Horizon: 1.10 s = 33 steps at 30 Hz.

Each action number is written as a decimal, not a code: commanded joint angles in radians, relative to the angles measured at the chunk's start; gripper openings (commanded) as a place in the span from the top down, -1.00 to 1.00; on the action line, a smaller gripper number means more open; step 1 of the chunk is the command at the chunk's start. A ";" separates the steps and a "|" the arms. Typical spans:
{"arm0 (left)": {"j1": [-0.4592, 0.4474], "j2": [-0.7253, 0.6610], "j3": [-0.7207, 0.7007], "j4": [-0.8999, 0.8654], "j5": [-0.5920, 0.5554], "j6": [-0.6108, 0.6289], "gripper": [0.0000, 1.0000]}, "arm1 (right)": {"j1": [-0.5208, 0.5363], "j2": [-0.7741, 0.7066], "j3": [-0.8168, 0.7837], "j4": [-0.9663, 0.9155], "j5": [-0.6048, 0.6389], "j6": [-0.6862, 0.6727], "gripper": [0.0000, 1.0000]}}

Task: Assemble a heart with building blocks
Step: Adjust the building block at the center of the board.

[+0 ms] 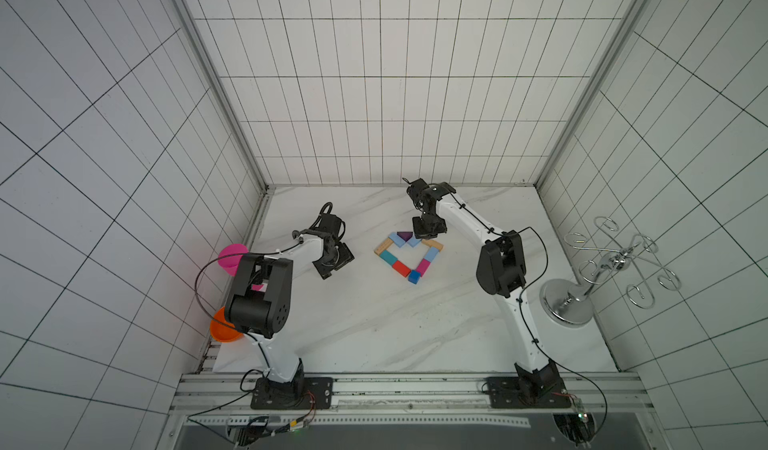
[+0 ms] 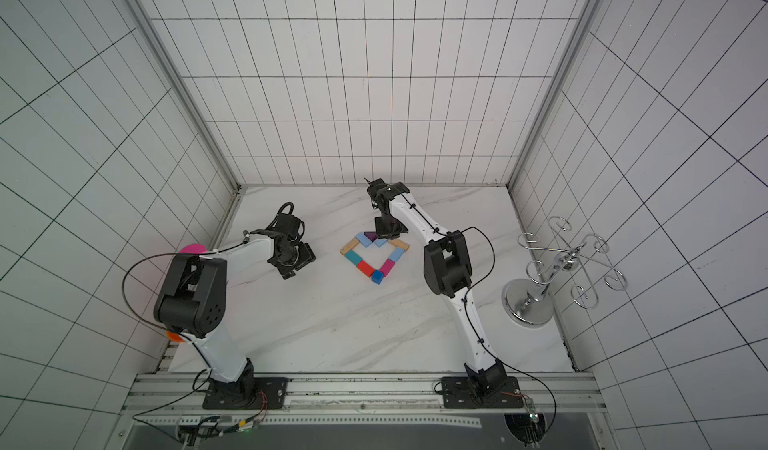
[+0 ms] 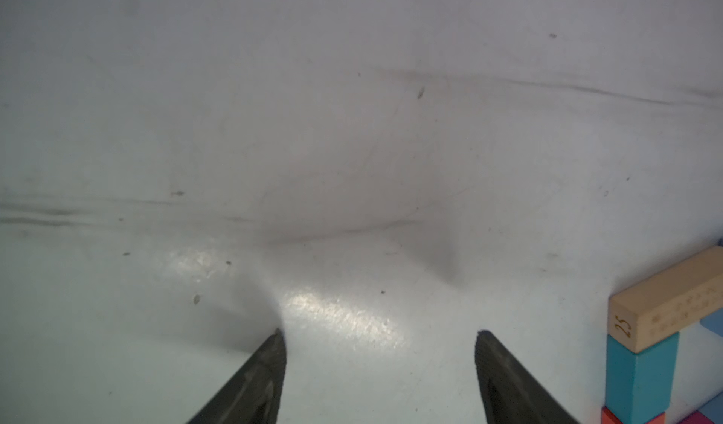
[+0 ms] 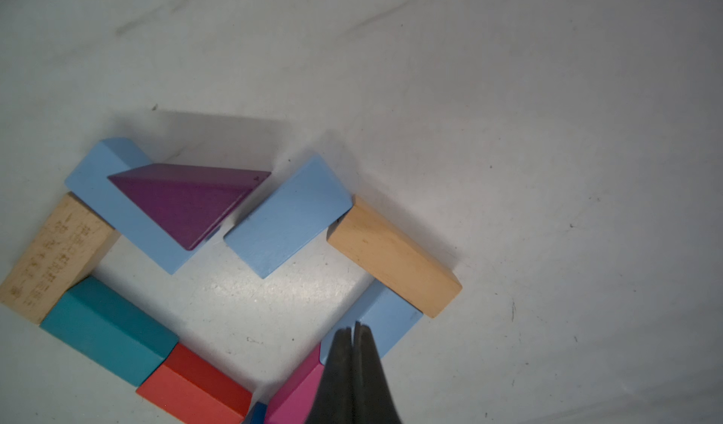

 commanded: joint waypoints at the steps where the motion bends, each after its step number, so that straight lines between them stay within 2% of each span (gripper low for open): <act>1: 0.004 0.000 -0.016 0.010 -0.008 0.005 -0.51 | 0.005 0.013 -0.041 0.007 -0.014 -0.003 1.00; 33: 0.005 0.008 -0.019 0.010 -0.010 0.010 -0.51 | 0.004 0.070 -0.121 0.056 -0.006 0.005 1.00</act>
